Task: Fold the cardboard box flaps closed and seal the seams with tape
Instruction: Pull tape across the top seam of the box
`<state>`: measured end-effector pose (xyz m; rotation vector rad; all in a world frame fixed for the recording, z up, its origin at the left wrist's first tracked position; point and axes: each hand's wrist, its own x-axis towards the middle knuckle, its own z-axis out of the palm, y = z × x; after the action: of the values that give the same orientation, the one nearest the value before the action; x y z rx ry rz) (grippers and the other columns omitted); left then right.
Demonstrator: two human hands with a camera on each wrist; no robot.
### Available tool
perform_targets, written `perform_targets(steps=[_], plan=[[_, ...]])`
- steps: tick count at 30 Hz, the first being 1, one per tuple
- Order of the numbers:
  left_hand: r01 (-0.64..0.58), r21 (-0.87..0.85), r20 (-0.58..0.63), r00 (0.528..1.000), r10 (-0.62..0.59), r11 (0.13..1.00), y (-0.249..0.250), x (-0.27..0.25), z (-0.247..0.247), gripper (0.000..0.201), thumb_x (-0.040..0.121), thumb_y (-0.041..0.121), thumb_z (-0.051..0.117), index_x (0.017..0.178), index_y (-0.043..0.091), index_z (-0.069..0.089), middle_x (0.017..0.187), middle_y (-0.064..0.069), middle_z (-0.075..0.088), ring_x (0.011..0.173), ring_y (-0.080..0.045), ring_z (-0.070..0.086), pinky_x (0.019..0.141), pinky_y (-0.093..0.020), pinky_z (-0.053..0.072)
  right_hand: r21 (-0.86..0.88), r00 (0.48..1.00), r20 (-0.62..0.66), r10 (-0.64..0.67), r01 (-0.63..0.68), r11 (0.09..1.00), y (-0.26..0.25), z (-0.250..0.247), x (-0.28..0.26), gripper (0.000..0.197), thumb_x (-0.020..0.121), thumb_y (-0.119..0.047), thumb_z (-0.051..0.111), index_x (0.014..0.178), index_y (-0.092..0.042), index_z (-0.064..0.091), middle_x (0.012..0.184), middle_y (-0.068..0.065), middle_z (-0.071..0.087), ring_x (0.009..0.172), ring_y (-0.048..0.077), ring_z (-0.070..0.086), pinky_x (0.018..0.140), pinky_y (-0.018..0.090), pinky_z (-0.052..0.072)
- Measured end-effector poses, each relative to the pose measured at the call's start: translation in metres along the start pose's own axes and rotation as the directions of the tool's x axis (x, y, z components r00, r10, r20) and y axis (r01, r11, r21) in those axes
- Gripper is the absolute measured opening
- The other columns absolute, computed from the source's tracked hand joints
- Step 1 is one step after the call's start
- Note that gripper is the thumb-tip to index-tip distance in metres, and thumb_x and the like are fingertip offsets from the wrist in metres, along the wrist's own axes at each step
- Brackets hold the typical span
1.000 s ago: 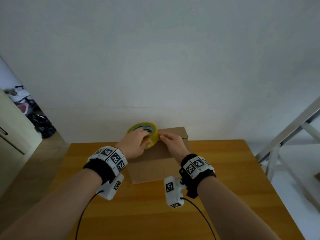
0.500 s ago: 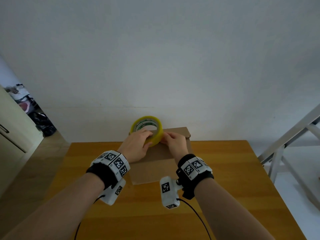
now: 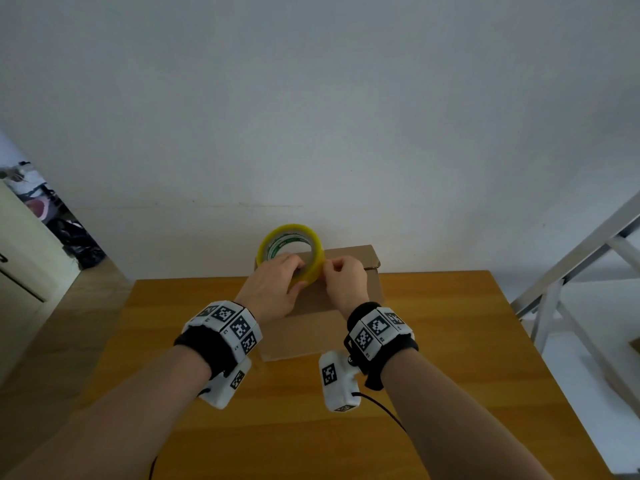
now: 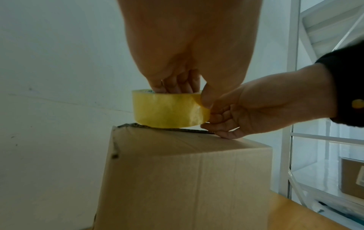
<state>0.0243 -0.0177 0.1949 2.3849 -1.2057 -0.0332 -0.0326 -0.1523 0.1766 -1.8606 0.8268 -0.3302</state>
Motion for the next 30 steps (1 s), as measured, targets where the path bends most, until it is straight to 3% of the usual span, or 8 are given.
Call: perform_targets(steps=[5, 8, 10, 13, 16, 19, 25, 30], plan=[[0.017, -0.023, -0.009, 1.000, -0.017, 1.000, 0.001, 0.001, 0.002, 0.020, 0.089, 0.024, 0.056, 0.106, 0.013, 0.053, 0.105, -0.002, 0.057, 0.091, -0.016, 0.054, 0.078, -0.027, 0.047, -0.035, 0.999, -0.017, -0.032, 0.031, 0.999, 0.002, -0.001, -0.003, 0.021, 0.097, -0.022, 0.045, 0.102, -0.006, 0.058, 0.090, 0.003, 0.058, 0.074, 0.013, 0.051, 0.052, 0.017, 0.034], [0.027, -0.033, -0.030, 0.999, -0.028, 0.999, 0.001, 0.001, 0.001, 0.022, 0.089, 0.025, 0.057, 0.108, 0.013, 0.054, 0.107, -0.002, 0.058, 0.092, -0.015, 0.055, 0.077, -0.024, 0.045, 0.007, 0.999, -0.003, -0.054, 0.054, 0.999, 0.006, -0.002, -0.001, 0.020, 0.098, -0.023, 0.045, 0.101, -0.008, 0.058, 0.091, 0.002, 0.060, 0.070, 0.008, 0.049, 0.053, 0.017, 0.035], [0.032, -0.035, -0.043, 0.999, -0.034, 0.999, 0.001, 0.002, 0.001, 0.024, 0.090, 0.025, 0.056, 0.110, 0.012, 0.054, 0.107, -0.002, 0.059, 0.092, -0.015, 0.055, 0.075, -0.022, 0.042, 0.047, 0.997, 0.019, -0.072, 0.071, 0.996, 0.009, -0.004, 0.000, 0.021, 0.098, -0.022, 0.045, 0.100, -0.007, 0.059, 0.092, 0.003, 0.062, 0.075, 0.012, 0.053, 0.056, 0.017, 0.037], [0.044, -0.045, -0.068, 0.997, -0.047, 0.998, 0.000, 0.002, 0.000, 0.027, 0.090, 0.025, 0.057, 0.112, 0.011, 0.055, 0.108, -0.004, 0.060, 0.094, -0.016, 0.056, 0.075, -0.021, 0.039, 0.092, 0.992, 0.063, -0.105, 0.099, 0.991, 0.011, -0.007, 0.000, 0.022, 0.099, -0.019, 0.042, 0.096, -0.009, 0.061, 0.092, 0.002, 0.065, 0.083, 0.013, 0.057, 0.067, 0.021, 0.045], [0.049, -0.065, -0.073, 0.996, -0.054, 0.997, -0.004, 0.004, 0.000, 0.028, 0.089, 0.025, 0.057, 0.114, 0.010, 0.055, 0.109, -0.005, 0.061, 0.097, -0.017, 0.057, 0.078, -0.021, 0.039, 0.183, 0.993, 0.093, -0.076, 0.058, 0.981, 0.014, -0.007, 0.002, 0.020, 0.098, -0.018, 0.044, 0.087, -0.016, 0.061, 0.097, 0.008, 0.069, 0.095, 0.021, 0.063, 0.089, 0.037, 0.052], [0.041, -0.054, -0.068, 0.997, -0.045, 0.998, -0.004, 0.004, 0.001, 0.028, 0.090, 0.024, 0.057, 0.114, 0.010, 0.055, 0.110, -0.005, 0.061, 0.097, -0.015, 0.056, 0.078, -0.019, 0.037, 0.295, 0.993, 0.117, -0.009, -0.026, 0.955, 0.011, -0.008, 0.004, 0.017, 0.096, -0.018, 0.048, 0.097, -0.010, 0.063, 0.098, 0.011, 0.071, 0.097, 0.023, 0.066, 0.094, 0.042, 0.051], [0.025, -0.042, -0.063, 0.998, -0.028, 0.999, -0.003, 0.003, 0.002, 0.026, 0.089, 0.024, 0.058, 0.112, 0.012, 0.054, 0.108, -0.003, 0.060, 0.094, -0.013, 0.055, 0.079, -0.021, 0.041, 0.152, 0.990, 0.119, -0.073, 0.054, 0.987, 0.002, -0.009, 0.007, 0.021, 0.095, -0.020, 0.053, 0.085, -0.011, 0.068, 0.092, 0.012, 0.071, 0.093, 0.026, 0.065, 0.089, 0.042, 0.052], [0.002, -0.039, -0.052, 0.999, -0.004, 0.999, -0.004, 0.002, 0.002, 0.022, 0.089, 0.024, 0.058, 0.107, 0.012, 0.055, 0.104, -0.002, 0.058, 0.089, -0.011, 0.052, 0.078, -0.022, 0.044, 0.060, 0.994, 0.097, -0.050, 0.045, 0.997, 0.003, -0.010, 0.011, 0.020, 0.093, -0.021, 0.055, 0.079, -0.012, 0.067, 0.081, 0.005, 0.069, 0.075, 0.014, 0.059, 0.065, 0.023, 0.048]])
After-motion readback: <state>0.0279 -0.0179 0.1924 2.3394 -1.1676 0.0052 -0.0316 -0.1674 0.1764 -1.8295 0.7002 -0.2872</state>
